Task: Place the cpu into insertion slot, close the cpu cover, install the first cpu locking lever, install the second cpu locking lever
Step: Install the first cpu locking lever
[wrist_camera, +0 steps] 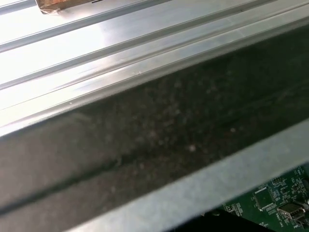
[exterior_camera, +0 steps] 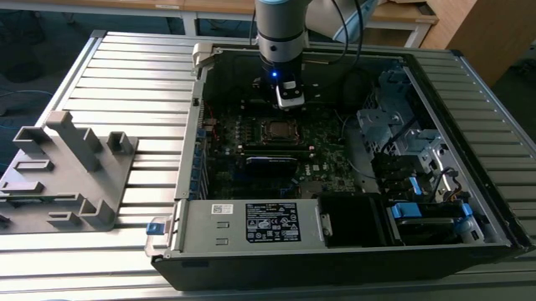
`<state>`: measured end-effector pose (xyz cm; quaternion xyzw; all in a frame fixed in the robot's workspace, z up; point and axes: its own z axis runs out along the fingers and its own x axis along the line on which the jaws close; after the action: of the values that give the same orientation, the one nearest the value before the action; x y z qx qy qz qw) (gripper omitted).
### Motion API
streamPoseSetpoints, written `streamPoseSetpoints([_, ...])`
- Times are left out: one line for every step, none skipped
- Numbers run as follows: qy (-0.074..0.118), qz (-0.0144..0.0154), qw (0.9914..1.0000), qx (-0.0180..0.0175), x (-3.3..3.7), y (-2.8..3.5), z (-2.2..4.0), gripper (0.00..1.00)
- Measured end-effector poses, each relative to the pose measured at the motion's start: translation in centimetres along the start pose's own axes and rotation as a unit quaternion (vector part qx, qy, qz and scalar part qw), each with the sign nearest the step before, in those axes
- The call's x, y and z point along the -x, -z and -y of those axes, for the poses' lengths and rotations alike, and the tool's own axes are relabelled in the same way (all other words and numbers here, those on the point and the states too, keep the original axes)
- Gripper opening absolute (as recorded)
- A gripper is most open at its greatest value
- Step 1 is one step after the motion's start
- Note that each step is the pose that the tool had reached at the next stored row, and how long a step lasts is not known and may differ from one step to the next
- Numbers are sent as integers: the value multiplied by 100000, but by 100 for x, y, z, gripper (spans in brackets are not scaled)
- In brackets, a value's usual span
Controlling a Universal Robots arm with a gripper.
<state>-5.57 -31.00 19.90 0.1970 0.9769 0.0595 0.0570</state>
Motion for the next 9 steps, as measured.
streamPoseSetpoints([-2,2,100000,0,2,-1,-5,11])
streamPoseSetpoints([-11,8,100000,-7,1,-1,-9,11])
streamPoseSetpoints([-5,4,100000,-8,0,-1,-11,11])
streamPoseSetpoints([5,1,100000,2,0,-1,-11,11])
streamPoseSetpoints([-4,2,100000,2,-3,-1,-11,11])
streamPoseSetpoints([-7,0,100000,-5,-5,-1,-13,11])
streamPoseSetpoints([-7,0,100000,-6,-7,-1,-14,11])
streamPoseSetpoints([-8,1,100000,-1,-10,-1,-17,11])
streamPoseSetpoints([-13,4,100000,2,-15,-2,-20,11])
